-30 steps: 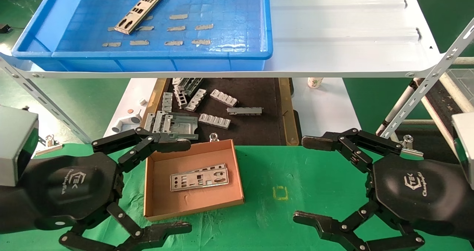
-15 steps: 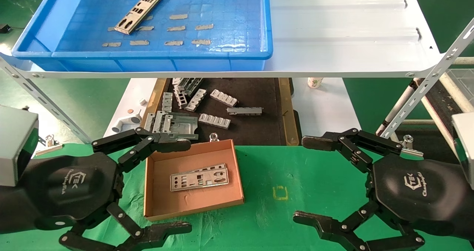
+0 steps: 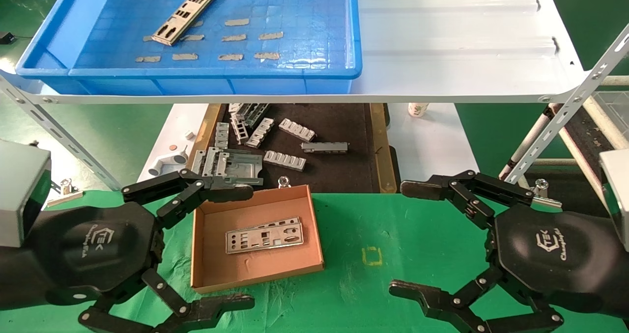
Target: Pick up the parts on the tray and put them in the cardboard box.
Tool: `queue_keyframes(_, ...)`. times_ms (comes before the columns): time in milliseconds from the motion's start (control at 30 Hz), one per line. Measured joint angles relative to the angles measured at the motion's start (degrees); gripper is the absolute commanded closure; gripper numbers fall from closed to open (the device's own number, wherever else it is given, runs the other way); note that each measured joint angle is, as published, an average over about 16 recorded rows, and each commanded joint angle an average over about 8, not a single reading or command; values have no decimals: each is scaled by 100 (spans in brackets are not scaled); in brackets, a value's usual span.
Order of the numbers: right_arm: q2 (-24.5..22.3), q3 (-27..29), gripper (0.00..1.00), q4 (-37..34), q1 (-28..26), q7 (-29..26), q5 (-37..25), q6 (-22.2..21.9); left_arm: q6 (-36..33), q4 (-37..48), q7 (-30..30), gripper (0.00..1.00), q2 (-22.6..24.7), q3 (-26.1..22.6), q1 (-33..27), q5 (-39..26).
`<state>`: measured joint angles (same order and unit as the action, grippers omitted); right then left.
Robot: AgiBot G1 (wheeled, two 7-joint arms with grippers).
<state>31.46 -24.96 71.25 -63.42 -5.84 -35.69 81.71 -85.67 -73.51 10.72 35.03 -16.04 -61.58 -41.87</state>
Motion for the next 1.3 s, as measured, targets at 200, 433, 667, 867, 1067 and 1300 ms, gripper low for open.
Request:
queue_keyframes(200, 0, 0, 0, 0, 0, 0, 0, 0, 0, 0, 0, 0, 0, 0, 0, 0)
queue_keyframes(433, 0, 0, 0, 0, 0, 0, 0, 0, 0, 0, 0, 0, 0, 0, 0, 0)
queue_keyframes(667, 0, 0, 0, 0, 0, 0, 0, 0, 0, 0, 0, 0, 0, 0, 0, 0)
queue_keyframes(867, 0, 0, 0, 0, 0, 0, 0, 0, 0, 0, 0, 0, 0, 0, 0, 0)
queue_keyframes(1067, 0, 0, 0, 0, 0, 0, 0, 0, 0, 0, 0, 0, 0, 0, 0, 0)
queue_keyframes(1300, 0, 0, 0, 0, 0, 0, 0, 0, 0, 0, 0, 0, 0, 0, 0, 0)
